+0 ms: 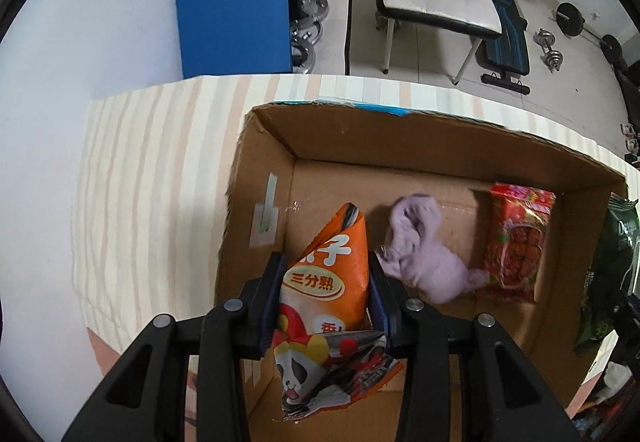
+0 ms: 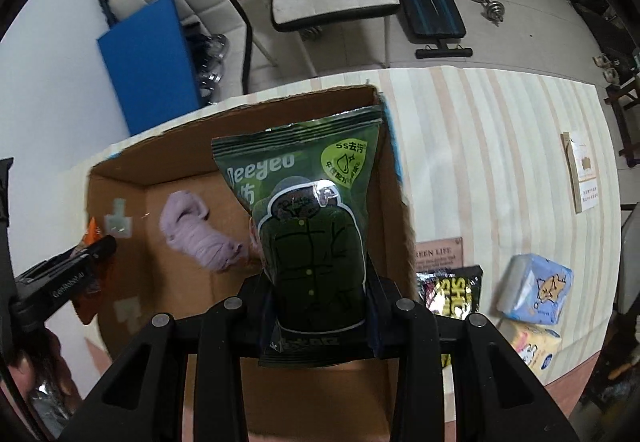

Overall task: Organize soft objects
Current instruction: 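Lower both bags into the box and open both tools, then move both tools back toward the remaining items beside the box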

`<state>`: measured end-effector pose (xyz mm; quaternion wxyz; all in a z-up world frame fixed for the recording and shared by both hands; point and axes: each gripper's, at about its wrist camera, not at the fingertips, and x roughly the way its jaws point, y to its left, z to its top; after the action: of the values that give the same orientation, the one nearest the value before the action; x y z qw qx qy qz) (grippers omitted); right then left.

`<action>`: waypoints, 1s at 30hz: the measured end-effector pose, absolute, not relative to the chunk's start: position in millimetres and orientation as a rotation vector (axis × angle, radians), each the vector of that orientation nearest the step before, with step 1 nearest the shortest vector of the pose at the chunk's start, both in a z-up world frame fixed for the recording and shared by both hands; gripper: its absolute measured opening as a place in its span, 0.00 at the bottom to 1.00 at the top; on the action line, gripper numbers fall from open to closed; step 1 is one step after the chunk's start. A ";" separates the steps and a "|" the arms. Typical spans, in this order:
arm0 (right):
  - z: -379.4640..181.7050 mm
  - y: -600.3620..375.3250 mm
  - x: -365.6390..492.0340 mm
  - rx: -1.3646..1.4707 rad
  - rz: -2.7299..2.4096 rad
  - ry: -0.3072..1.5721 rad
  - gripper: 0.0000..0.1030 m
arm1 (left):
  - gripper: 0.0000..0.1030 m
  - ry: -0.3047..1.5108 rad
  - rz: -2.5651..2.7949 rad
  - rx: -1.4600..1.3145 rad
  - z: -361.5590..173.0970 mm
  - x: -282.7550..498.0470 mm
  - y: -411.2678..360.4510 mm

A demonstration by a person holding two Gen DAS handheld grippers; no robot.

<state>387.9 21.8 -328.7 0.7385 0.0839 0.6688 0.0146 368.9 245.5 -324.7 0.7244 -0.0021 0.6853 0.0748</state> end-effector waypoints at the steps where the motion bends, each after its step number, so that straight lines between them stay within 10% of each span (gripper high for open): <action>1: -332.3 22.8 390.6 0.179 0.024 1.471 0.37 | 0.35 1.519 0.159 -0.008 -328.6 372.3 246.8; 8: -357.6 31.4 407.1 0.134 -0.038 1.520 0.39 | 0.42 1.569 0.156 -0.022 -344.3 386.8 247.8; 12: -361.2 33.6 408.9 0.141 -0.034 1.516 0.77 | 0.63 1.541 0.156 -0.050 -340.5 390.5 252.4; 17: -353.8 39.8 404.2 0.123 -0.023 1.502 0.91 | 0.90 1.496 0.133 -0.031 -331.0 387.9 250.5; 30: -336.1 51.3 365.8 0.060 0.026 1.480 1.00 | 0.93 1.420 0.117 0.005 -308.0 333.3 239.2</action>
<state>365.8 51.3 -336.1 0.7379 0.0274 0.6743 0.0117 333.3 239.2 -308.0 0.7569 0.0024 0.6514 0.0537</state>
